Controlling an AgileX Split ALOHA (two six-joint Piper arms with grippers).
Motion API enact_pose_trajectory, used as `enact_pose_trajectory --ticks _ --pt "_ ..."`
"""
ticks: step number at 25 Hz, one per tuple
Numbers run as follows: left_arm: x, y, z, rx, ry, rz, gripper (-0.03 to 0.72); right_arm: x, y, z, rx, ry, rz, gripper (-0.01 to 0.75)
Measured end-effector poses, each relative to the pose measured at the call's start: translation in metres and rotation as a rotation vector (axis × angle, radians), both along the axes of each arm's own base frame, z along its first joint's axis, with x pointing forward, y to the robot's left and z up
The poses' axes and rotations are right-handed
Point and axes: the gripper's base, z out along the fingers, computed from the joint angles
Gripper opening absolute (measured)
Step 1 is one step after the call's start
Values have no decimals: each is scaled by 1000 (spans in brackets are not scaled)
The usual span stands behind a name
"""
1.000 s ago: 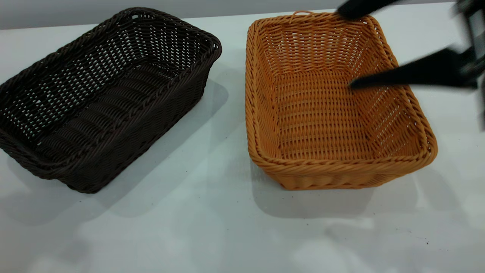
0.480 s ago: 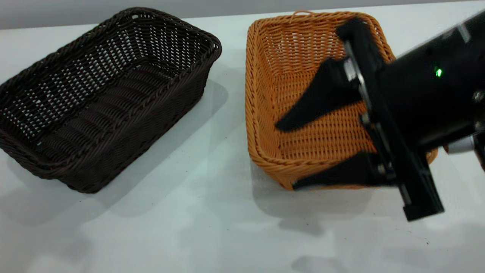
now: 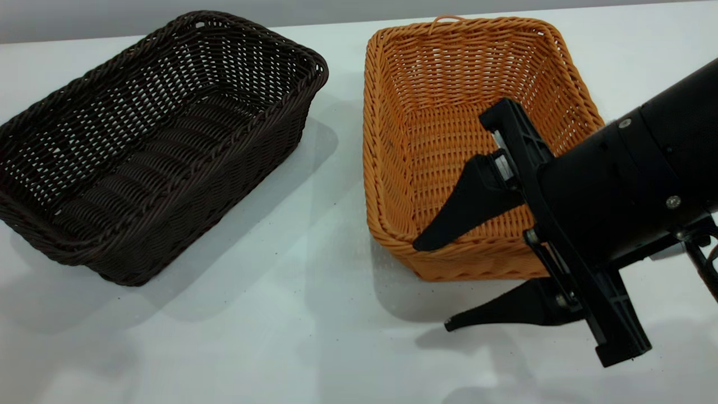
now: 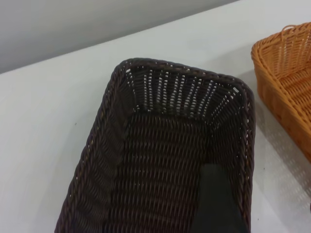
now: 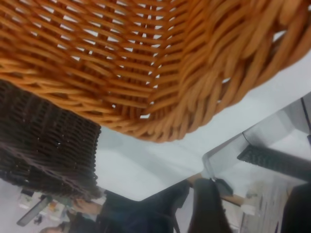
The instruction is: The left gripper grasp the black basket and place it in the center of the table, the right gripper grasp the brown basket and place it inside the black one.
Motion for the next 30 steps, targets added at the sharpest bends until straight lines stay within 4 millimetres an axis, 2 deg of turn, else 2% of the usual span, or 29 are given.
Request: enact_pose_trajectory --ticks 6,12,30 --pt "1 0 -1 1 4 -1 394 2 2 2 9 -7 2 447" --pt "1 0 -1 1 5 -2 395 22 6 9 -18 -84 -26 447" --pt "1 0 -1 0 7 -2 396 28 -5 -13 -183 -67 -105 447"
